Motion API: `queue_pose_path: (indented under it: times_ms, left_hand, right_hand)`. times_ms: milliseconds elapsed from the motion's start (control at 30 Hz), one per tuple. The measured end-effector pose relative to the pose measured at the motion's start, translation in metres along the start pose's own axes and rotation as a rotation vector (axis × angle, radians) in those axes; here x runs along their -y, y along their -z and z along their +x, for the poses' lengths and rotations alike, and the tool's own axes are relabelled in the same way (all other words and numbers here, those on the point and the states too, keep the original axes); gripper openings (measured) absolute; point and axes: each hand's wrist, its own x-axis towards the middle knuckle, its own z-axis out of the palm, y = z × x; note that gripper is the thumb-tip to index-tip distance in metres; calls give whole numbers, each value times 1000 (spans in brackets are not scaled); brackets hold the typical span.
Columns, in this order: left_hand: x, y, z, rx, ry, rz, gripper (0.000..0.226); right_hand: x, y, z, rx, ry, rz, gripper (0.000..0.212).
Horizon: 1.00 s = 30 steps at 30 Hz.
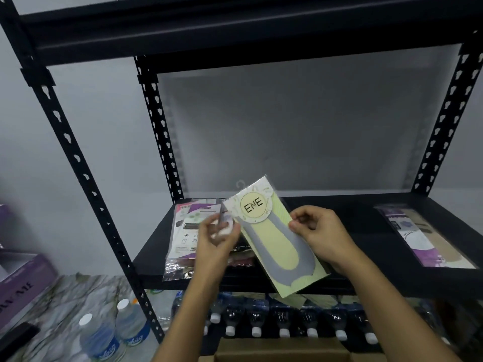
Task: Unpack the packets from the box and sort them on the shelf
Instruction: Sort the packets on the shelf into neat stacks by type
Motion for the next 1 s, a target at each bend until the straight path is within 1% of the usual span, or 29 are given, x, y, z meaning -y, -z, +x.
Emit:
queue_pose_path:
  times_ms: [67, 100, 167, 233, 300, 400, 500, 633, 767, 900, 1000]
  left_hand:
    - [17, -12, -11, 180, 113, -97, 60]
    - [23, -20, -16, 230, 140, -126, 56]
    - [31, -35, -23, 226, 148, -139, 37]
    - [35, -45, -23, 191, 144, -160, 28]
    - [35, -52, -20, 201, 137, -186, 27]
    - [35, -59, -15, 216, 142, -156, 30]
    - [39, -74, -10, 229, 148, -89, 32]
    - [53, -111, -2, 179, 116, 113, 42]
    - [65, -157, 4, 210, 22, 328, 37]
    - [71, -197, 9, 287, -38, 456, 33]
    - [81, -220, 18, 286, -75, 610, 34]
  right_hand:
    - [-4, 0, 0, -39, -23, 83, 11]
    - [-7, -1, 0, -60, -38, 118, 11]
    - [-13, 0, -1, -99, -69, 163, 8]
    - [-19, 3, -4, -124, -100, 210, 10]
    - [-28, 10, -9, -130, -128, 242, 18]
    - [-42, 22, -18, -113, -181, 178, 24]
    - [-57, 31, -24, -136, -217, 134, 19]
    - [-84, 46, -24, -280, -250, 37, 21]
    - [-109, 72, -21, -414, -268, -161, 22]
    - [-129, 96, -13, -443, -296, -336, 25]
    - [-139, 110, -2, -431, -324, -396, 27]
